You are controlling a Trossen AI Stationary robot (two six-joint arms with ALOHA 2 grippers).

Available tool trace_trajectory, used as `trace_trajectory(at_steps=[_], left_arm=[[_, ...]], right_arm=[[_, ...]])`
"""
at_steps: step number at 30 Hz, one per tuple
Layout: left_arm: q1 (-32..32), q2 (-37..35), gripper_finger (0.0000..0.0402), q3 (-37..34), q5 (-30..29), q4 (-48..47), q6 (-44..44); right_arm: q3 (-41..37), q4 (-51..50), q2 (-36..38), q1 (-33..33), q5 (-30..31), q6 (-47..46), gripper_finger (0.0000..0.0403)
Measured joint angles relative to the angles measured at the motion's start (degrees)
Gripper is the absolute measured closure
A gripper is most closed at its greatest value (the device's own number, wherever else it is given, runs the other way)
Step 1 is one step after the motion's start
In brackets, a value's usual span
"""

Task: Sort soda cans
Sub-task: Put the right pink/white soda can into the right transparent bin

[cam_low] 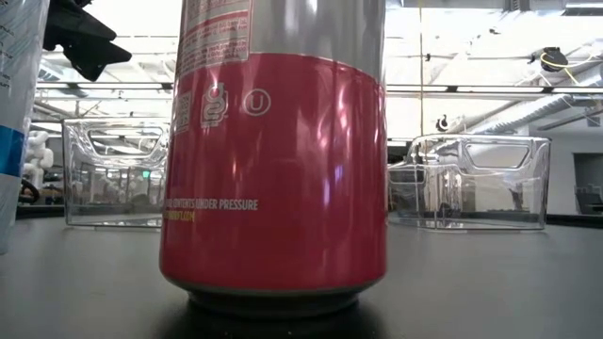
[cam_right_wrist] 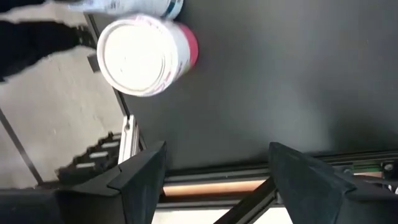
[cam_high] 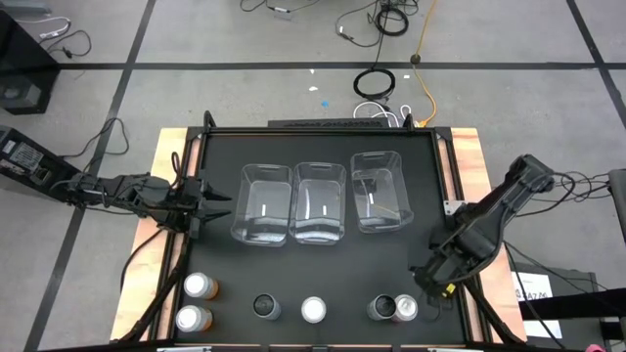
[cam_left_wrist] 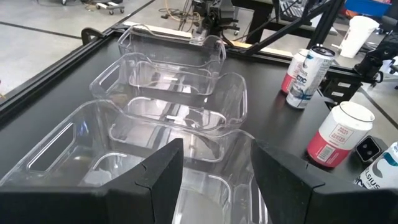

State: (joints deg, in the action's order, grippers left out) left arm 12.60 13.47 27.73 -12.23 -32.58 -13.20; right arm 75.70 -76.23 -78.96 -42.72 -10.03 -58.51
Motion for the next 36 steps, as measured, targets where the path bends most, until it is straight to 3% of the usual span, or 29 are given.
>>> trace_trajectory(at_steps=[24, 36], left_arm=[[0.02, 0.00, 0.0204, 0.02, 0.00, -0.02, 0.03], [0.00, 0.00, 0.0204, 0.02, 0.00, -0.02, 0.03]], right_arm=[[0.00, 1.44, 0.85, 0.50, -0.36, 0.79, 0.0128], [0.00, 1.28, 0.85, 0.76, -0.01, -3.78, 0.0066]])
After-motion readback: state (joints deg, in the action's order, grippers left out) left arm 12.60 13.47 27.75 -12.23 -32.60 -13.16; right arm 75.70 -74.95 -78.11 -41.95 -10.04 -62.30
